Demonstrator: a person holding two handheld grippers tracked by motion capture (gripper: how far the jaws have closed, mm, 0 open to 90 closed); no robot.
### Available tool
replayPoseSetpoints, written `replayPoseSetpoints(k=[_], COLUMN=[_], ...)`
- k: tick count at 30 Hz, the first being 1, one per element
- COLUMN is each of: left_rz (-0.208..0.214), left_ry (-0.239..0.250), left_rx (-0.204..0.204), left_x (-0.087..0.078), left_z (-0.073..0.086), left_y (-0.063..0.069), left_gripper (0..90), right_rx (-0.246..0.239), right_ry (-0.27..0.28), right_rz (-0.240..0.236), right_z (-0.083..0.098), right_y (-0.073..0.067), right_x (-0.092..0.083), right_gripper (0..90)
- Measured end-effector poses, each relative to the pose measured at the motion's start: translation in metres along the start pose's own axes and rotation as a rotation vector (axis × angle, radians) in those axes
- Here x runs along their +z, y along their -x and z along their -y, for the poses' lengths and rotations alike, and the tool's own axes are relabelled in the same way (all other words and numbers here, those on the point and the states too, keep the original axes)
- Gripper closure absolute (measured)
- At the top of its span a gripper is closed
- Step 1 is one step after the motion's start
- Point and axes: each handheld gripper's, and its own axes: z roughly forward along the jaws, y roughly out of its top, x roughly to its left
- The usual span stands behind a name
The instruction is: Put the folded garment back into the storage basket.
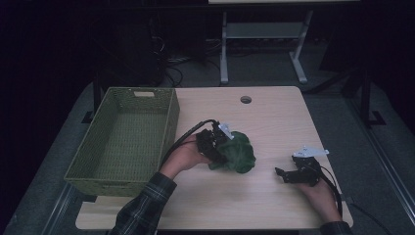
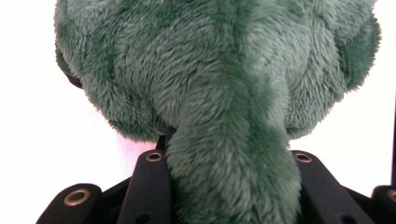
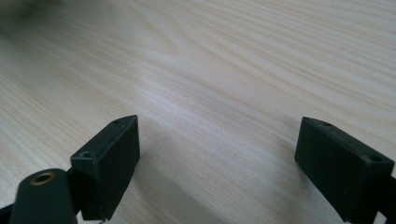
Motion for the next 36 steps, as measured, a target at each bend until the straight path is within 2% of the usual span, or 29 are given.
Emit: replayPoseSetpoints(k=[4, 16, 25, 36], left_rz=[-0.006, -0.078, -0.130, -0.207], left_ry=[0.008, 0.055, 0.079, 0.125], left_rx=[-0.014, -0.079, -0.134, -0.245], left_x=[-0.012, -0.057, -0.092, -0.131], left_z=[0.000, 0.013, 0.031, 0.062], left_y=[-0.001, -0.007, -0.015, -0.027], left_gripper=[65.4, 65.1, 65.1, 65.1], right_rx=[0.000, 0.001, 0.001, -0.001], right_ry=[0.000, 0.000, 0.000, 0.002], right_rz=[0.001, 0.002, 0.003, 0.004], right_z=[0.000, 0.000, 0.000, 0.000], right_y=[0.000, 0.000, 0.000, 0.000], right_x=[0.000, 0.000, 0.000, 0.000], right_gripper=[13.5, 13.3, 13.3, 13.3])
